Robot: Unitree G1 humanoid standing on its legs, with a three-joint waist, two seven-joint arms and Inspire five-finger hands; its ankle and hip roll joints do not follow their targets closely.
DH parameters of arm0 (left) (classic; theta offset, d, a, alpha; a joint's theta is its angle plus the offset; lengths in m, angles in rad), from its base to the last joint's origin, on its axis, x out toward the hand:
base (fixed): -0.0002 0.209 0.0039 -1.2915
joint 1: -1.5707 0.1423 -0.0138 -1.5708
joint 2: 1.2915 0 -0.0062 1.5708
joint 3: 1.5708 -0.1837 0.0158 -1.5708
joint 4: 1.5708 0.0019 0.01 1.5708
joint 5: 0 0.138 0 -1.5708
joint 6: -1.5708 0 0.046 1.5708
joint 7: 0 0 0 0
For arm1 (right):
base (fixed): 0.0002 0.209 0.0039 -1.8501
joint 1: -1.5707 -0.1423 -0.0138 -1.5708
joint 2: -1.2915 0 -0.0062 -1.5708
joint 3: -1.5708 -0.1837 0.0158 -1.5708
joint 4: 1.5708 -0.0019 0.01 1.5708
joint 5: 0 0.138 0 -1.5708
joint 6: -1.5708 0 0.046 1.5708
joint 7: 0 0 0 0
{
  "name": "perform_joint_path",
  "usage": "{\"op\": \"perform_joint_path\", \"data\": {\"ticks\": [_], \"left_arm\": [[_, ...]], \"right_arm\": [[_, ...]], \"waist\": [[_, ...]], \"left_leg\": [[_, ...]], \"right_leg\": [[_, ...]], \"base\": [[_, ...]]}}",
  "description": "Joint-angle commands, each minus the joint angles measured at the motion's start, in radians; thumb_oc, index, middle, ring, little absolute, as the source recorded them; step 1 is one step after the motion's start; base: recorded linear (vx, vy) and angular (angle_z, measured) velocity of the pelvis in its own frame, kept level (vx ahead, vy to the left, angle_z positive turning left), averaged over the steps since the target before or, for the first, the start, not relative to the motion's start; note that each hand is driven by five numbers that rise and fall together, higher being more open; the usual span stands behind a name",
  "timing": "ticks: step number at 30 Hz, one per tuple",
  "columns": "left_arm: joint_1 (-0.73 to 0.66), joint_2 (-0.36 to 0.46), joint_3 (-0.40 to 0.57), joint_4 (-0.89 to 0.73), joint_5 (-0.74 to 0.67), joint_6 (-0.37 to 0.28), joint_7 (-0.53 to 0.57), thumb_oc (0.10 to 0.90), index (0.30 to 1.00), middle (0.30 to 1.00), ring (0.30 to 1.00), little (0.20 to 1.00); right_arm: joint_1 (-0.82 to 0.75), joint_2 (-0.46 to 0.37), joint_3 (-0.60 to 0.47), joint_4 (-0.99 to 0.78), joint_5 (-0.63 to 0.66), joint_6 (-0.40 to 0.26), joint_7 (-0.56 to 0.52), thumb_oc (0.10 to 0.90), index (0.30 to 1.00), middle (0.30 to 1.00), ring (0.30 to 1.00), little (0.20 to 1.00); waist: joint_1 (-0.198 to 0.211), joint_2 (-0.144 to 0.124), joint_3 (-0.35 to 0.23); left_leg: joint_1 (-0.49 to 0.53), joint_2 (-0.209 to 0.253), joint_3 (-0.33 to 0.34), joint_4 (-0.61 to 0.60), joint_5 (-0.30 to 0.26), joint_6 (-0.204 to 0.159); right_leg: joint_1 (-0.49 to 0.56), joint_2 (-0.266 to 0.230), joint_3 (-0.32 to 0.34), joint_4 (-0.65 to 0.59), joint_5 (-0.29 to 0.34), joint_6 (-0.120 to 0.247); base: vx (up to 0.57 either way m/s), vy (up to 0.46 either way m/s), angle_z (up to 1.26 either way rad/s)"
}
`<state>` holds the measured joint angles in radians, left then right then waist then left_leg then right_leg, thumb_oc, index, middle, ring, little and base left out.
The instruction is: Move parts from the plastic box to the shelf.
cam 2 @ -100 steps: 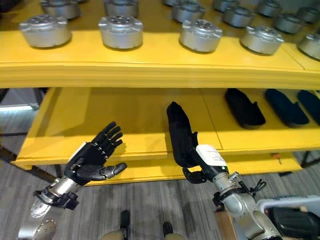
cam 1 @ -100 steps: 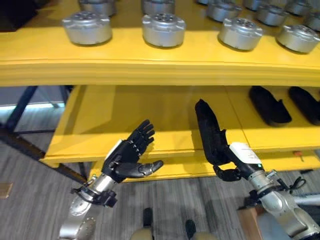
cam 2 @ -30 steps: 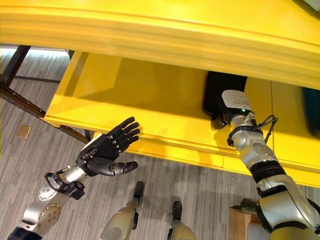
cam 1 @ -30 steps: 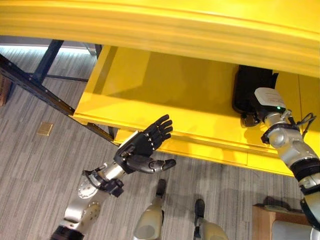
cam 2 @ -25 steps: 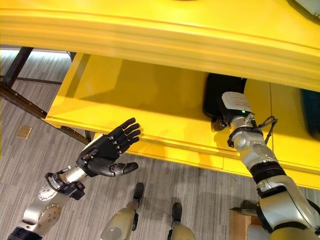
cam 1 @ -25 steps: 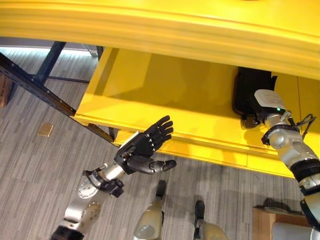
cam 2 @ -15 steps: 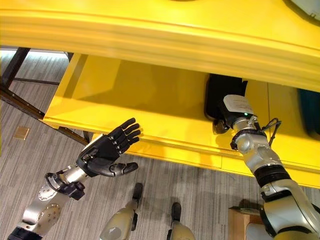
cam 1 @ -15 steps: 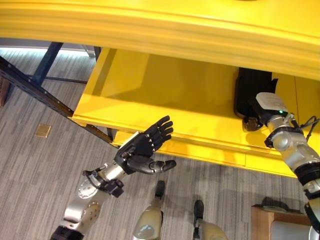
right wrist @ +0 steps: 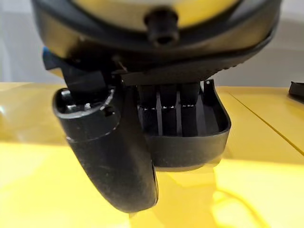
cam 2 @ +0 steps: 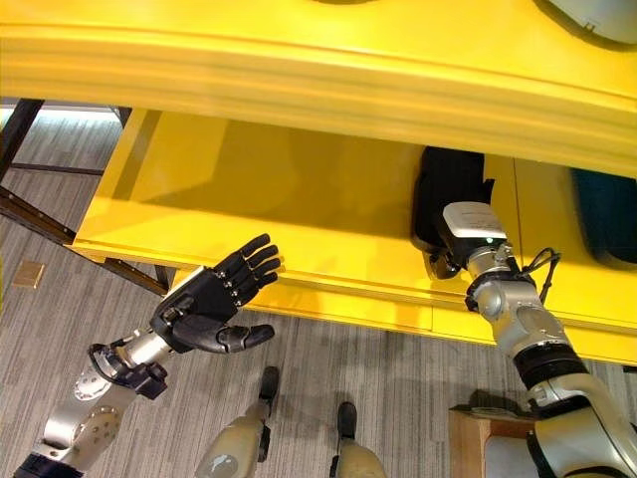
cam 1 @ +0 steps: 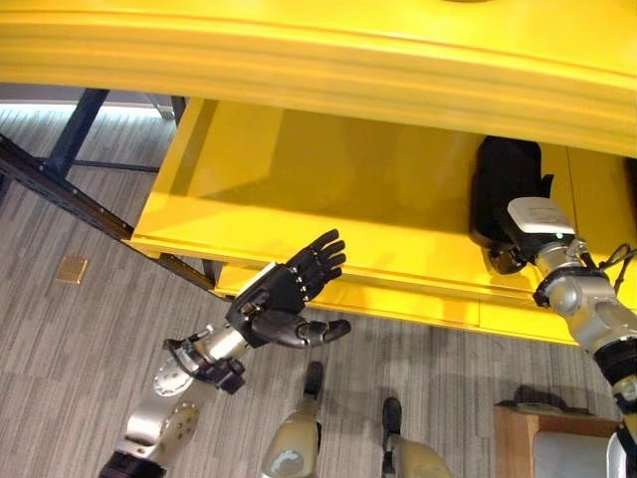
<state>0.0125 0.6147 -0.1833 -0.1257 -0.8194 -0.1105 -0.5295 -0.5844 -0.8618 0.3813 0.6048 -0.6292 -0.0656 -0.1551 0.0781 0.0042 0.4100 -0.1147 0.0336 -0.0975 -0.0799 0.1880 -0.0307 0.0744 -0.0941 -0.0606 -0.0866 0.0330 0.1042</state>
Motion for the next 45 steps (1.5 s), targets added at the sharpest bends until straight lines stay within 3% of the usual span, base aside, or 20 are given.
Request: {"op": "perform_joint_path", "data": {"ticks": [1,8,26,45], "left_arm": [[-0.035,-0.002,0.037,-0.114,-0.054,-0.084,-0.047,0.9,1.0,1.0,1.0,1.0],[-0.035,0.0,0.035,-0.114,-0.061,-0.082,-0.049,0.9,1.0,1.0,1.0,1.0],[-0.026,-0.002,0.026,-0.119,-0.072,-0.092,-0.056,0.9,1.0,1.0,1.0,1.0],[-0.017,-0.014,0.033,-0.127,-0.066,-0.09,-0.05,0.9,1.0,1.0,1.0,1.0]], "right_arm": [[-0.036,-0.095,0.057,0.031,-0.051,0.062,-0.051,0.9,1.0,1.0,1.0,1.0],[-0.045,-0.092,0.046,0.057,-0.077,0.115,-0.107,0.9,1.0,1.0,1.0,1.0],[-0.045,-0.085,0.06,0.08,-0.161,0.162,-0.138,0.9,1.0,1.0,1.0,1.0],[-0.005,-0.035,0.029,0.015,-0.054,0.107,-0.129,0.9,1.0,1.0,1.0,1.0]], "waist": [[-0.004,0.0,-0.066],[-0.005,0.007,-0.07],[-0.008,0.017,-0.072],[-0.018,0.021,-0.075]], "left_leg": [[0.044,0.04,0.075,0.059,-0.171,-0.005],[0.044,0.04,0.075,0.059,-0.171,-0.005],[0.045,0.039,0.08,0.057,-0.171,-0.006],[0.056,0.041,0.084,0.058,-0.174,-0.004]], "right_leg": [[-0.104,0.01,-0.01,0.143,-0.068,-0.038],[-0.105,0.009,-0.011,0.144,-0.069,-0.039],[-0.108,0.005,-0.013,0.146,-0.07,-0.039],[-0.105,0.001,-0.011,0.153,-0.073,-0.04]], "base": [[0.0,0.0,0.0],[0.0,0.0,0.0],[0.0,0.0,0.0],[0.0,0.003,-0.01]]}}
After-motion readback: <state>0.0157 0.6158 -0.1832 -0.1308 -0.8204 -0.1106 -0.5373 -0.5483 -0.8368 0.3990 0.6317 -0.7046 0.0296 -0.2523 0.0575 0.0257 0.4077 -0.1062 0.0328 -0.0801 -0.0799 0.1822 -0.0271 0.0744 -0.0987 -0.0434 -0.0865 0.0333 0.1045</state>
